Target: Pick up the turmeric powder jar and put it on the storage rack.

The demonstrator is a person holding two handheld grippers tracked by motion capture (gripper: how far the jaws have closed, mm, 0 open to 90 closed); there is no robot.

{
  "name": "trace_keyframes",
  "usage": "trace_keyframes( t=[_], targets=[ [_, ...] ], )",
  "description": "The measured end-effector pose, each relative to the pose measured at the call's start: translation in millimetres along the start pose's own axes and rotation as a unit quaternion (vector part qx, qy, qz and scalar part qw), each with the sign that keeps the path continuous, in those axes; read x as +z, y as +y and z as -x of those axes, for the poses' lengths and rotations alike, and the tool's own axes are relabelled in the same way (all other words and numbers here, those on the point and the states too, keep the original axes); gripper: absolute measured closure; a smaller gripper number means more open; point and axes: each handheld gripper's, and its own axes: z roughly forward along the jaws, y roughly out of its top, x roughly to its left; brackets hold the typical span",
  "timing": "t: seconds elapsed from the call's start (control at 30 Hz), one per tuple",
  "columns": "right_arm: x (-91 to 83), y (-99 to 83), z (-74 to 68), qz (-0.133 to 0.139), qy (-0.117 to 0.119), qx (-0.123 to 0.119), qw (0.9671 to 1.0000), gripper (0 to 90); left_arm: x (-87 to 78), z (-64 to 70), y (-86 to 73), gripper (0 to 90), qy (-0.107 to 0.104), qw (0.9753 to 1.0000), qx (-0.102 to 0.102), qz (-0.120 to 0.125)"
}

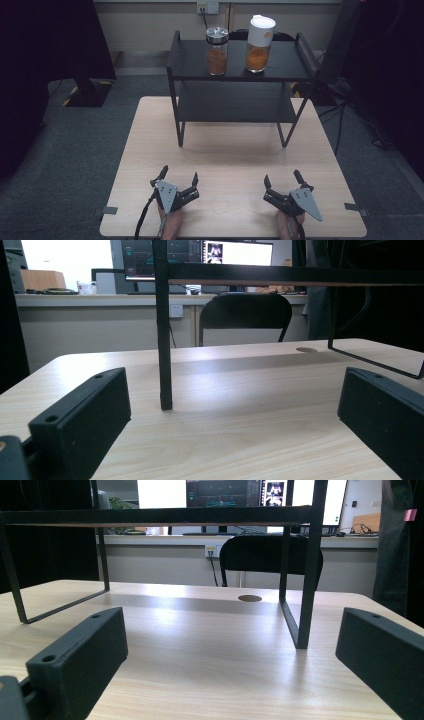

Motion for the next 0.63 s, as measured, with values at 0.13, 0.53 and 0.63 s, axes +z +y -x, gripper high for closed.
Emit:
trace_keyframes(
  t=[0.13, 0.53, 0.63],
  targets=[
    [-0.1, 0.0, 0.3, 0.0, 0.001, 0.0, 1.0, 0.0, 0.0, 0.0, 0.0, 0.0, 0.0, 1.0, 0.0, 0.0],
    [-0.3, 0.0, 2.1, 0.0, 0.006, 0.0, 1.0, 0.0, 0.0, 0.0, 0.0, 0.0, 0.0, 1.0, 0.0, 0.0],
    [-1.1, -1.3, 2.4, 0.004, 0.007, 0.0, 1.0, 0.0, 0.9, 2.2, 0.7, 0.0, 0.006, 1.0, 0.001, -0.002]
  ],
)
